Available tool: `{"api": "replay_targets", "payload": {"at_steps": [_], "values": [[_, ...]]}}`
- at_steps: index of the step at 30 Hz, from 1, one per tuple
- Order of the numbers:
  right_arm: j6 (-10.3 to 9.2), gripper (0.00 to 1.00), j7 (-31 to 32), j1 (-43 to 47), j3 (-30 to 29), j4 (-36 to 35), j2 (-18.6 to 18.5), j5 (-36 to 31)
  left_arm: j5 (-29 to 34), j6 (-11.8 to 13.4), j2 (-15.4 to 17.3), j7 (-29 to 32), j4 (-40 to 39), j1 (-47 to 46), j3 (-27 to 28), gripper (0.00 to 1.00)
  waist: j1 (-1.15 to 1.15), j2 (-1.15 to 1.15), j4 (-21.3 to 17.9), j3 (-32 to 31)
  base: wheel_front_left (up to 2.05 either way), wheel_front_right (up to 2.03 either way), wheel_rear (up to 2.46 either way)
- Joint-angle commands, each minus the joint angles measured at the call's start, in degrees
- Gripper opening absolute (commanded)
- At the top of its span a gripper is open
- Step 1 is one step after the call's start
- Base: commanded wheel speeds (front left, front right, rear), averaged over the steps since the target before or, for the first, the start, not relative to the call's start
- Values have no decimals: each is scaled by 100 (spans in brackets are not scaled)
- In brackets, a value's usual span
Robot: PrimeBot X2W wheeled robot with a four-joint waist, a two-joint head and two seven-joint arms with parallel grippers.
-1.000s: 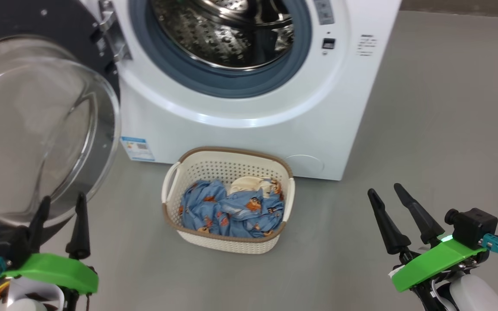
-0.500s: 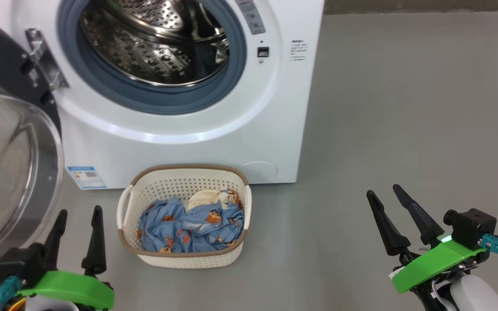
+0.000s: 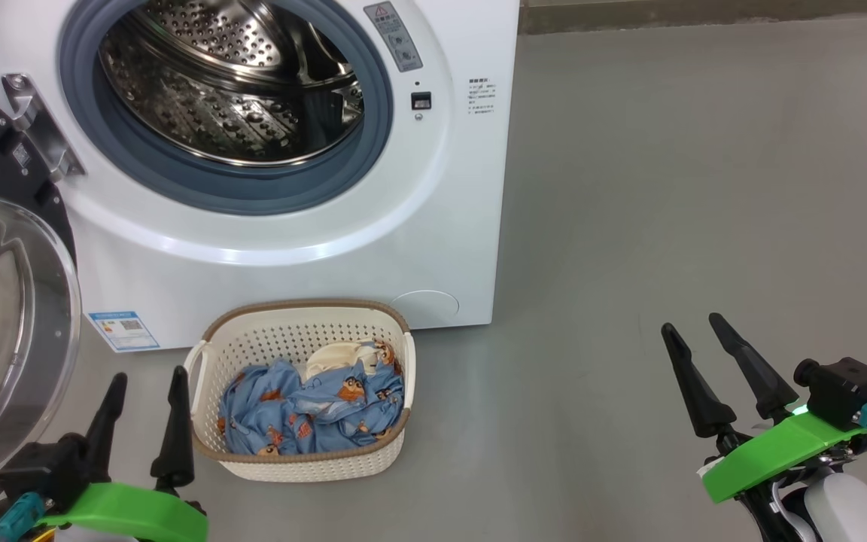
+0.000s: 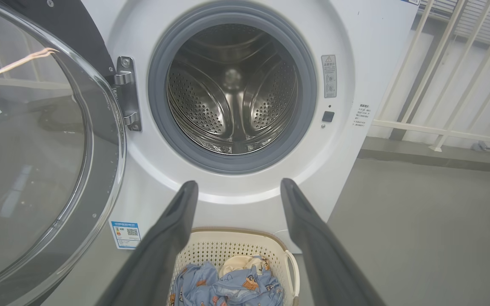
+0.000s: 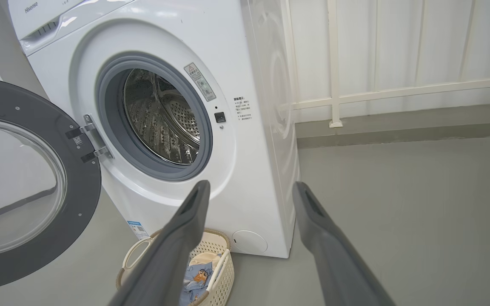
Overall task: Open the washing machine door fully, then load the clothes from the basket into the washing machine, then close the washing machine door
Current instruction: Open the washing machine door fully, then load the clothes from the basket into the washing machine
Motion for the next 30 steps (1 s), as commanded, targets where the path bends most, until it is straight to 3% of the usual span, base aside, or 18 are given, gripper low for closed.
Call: {"api": "replay_targets", "payload": {"at_steps": [1,30], "values": [[9,100,-70,-43,46,-130,-88,-88,-43,-30,125,-66,-116,-80,190,100,0,0,9,-6,0,0,0],[9,100,9,65,-29,-202,-87,-159,-2,-66,152,-113,-99,-83,223,100,0,0,50,-45,0,0,0]]}}
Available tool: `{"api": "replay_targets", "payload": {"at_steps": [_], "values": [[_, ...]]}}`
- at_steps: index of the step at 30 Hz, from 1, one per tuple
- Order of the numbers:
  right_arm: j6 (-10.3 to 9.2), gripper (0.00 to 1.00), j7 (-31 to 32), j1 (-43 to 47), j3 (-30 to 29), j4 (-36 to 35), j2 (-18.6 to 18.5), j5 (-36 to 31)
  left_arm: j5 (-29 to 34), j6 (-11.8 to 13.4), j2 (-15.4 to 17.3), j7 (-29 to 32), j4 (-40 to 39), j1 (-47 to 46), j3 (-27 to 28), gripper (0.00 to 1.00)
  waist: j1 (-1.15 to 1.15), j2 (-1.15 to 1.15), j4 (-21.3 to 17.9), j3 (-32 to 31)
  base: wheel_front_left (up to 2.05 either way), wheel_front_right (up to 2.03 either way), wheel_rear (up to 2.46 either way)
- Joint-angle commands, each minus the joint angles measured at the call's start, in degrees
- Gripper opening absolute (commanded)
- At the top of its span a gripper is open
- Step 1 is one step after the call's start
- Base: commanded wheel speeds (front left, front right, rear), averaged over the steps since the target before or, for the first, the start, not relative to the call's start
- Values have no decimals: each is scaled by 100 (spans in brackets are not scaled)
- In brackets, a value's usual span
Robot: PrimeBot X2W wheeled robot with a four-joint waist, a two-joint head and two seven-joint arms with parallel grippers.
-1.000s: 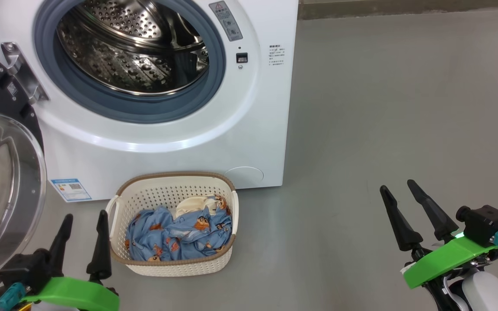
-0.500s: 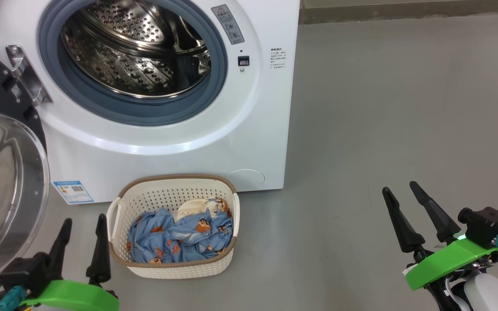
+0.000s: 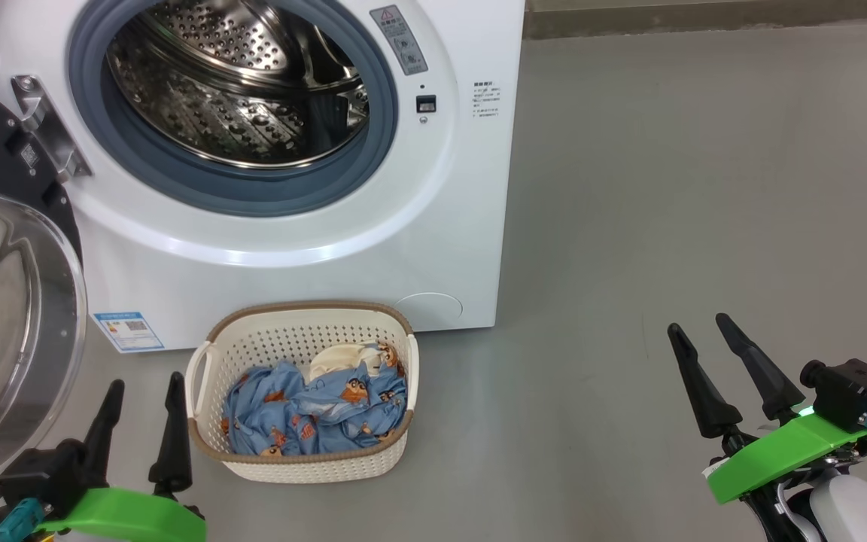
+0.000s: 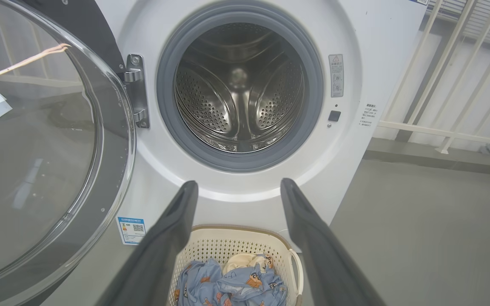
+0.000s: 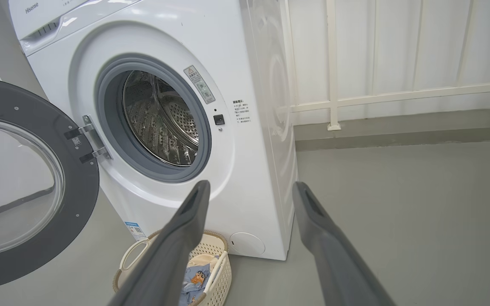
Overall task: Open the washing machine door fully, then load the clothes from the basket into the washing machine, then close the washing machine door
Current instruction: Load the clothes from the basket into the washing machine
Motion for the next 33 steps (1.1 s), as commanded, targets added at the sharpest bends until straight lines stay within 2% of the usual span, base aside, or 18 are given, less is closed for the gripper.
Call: {"api": "replay_targets", "payload": {"at_steps": [1,33], "values": [[9,100,0,13,77,-159,-74,-56,43,30,150,-64,-154,-134,237,100,0,0,2,3,0,0,0],[9,100,3,-2,45,-200,-44,-71,53,53,176,-73,-166,-167,263,100,0,0,34,65,5,-5,0]]}}
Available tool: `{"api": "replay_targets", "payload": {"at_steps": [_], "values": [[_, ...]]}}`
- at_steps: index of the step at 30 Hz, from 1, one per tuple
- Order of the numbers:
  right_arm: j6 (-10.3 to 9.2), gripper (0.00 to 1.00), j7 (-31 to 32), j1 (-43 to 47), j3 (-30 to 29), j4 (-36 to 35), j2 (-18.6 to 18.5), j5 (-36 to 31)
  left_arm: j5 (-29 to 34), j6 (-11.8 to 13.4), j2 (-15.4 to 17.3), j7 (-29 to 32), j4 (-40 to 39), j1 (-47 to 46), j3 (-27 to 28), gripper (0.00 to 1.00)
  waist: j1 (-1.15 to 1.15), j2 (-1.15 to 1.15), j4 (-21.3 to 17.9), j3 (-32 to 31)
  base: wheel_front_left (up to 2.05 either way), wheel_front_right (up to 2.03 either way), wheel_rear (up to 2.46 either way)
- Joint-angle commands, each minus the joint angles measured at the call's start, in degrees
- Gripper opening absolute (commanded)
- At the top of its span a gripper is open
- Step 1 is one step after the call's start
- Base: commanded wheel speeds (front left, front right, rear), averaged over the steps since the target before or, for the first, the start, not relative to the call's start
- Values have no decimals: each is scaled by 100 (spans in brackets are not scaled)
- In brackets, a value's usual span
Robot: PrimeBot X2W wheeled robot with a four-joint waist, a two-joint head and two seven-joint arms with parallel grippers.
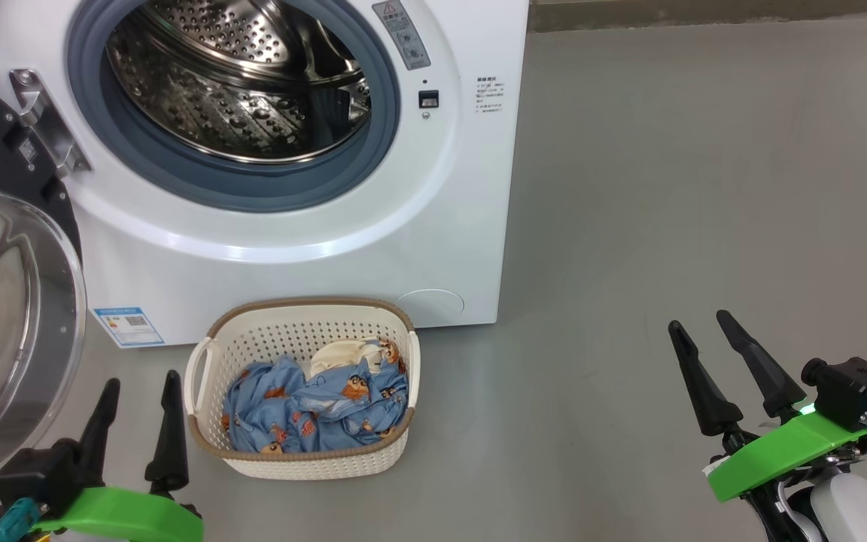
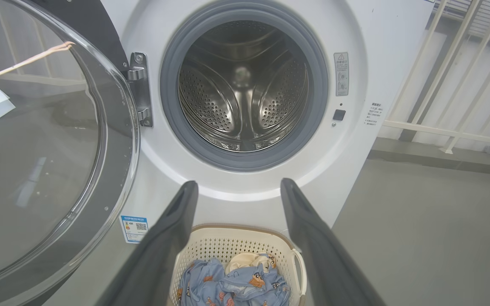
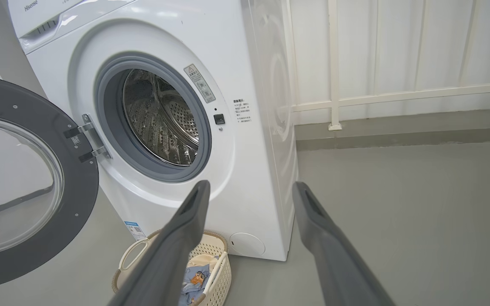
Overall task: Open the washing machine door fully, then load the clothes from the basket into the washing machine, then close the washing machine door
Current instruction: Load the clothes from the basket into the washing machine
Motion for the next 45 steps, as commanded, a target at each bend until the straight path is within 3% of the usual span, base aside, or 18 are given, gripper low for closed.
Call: {"api": "replay_targets", "payload": {"at_steps": [1,25,45], "values": [[9,100,-2,-4,77,-146,-57,-29,41,49,171,-72,-151,-172,224,100,0,0,-1,7,72,-72,0],[9,100,-8,-16,36,-177,-30,-50,22,81,191,-75,-219,-235,248,100,0,0,49,91,139,-139,0],[9,100,-20,-39,68,-151,-25,-43,24,49,187,-77,-175,-242,238,100,0,0,62,111,14,-14,0]]}}
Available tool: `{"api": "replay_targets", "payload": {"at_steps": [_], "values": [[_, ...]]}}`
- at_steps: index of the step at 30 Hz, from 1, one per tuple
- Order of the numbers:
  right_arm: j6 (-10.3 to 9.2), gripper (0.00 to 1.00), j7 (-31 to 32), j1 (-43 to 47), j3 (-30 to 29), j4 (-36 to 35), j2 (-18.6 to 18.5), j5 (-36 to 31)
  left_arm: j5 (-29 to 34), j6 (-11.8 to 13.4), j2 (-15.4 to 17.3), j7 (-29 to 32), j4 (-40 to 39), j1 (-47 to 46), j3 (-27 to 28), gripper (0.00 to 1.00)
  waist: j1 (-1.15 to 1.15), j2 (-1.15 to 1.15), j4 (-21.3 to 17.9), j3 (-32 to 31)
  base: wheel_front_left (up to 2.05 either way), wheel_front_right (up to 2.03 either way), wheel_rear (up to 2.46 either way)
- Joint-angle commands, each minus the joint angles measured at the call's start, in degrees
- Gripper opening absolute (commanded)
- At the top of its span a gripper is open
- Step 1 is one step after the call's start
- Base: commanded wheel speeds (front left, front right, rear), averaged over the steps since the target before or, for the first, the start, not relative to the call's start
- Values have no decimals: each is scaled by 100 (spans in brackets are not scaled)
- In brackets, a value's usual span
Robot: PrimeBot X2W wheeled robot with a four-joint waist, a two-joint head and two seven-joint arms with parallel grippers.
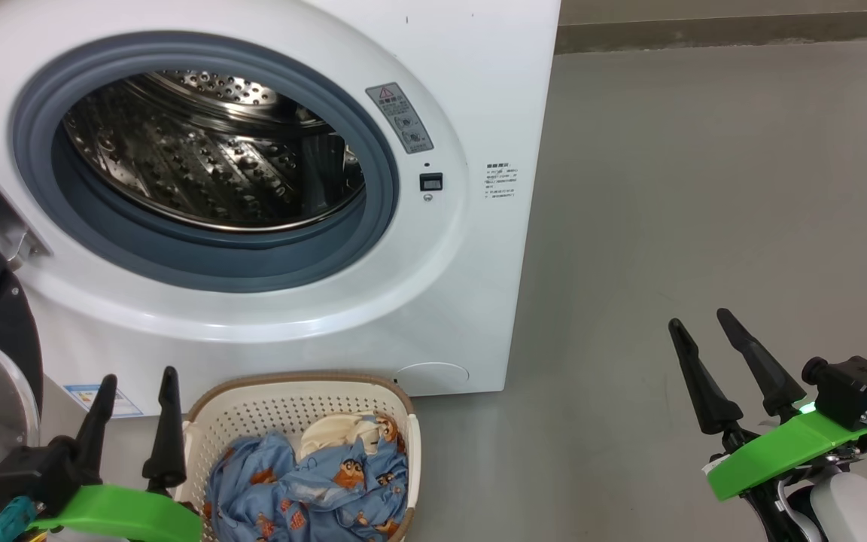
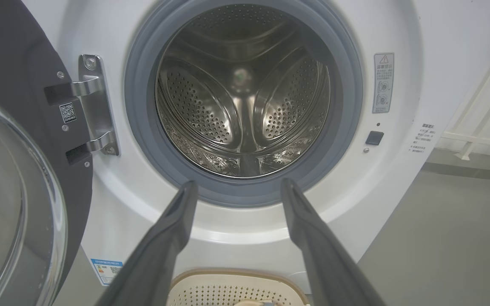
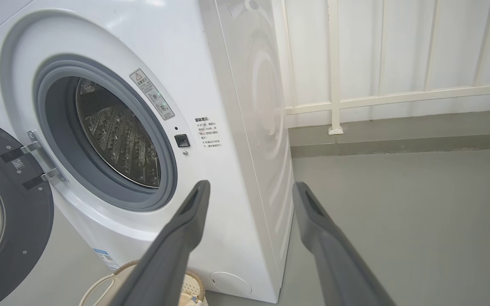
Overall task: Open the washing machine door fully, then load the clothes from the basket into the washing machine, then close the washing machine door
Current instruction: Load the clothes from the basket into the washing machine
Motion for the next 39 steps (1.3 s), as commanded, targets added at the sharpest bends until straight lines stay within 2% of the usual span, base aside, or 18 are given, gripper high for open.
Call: {"api": "replay_targets", "payload": {"at_steps": [1,24,32,39], "values": [[9,100,-20,-40,96,-122,-43,-43,27,7,162,-77,-113,-233,218,100,0,0,-1,-1,0,0,0],[9,100,-30,-111,140,-130,-57,-38,43,47,178,-77,-102,-309,138,100,0,0,-90,226,0,0,0],[9,100,-34,-174,143,-149,-63,-32,36,73,137,-69,59,-464,92,100,0,0,-163,487,0,0,0],[9,100,-43,-333,143,-219,-68,-49,52,51,58,-70,341,-715,23,100,0,0,-284,966,0,0,0]]}}
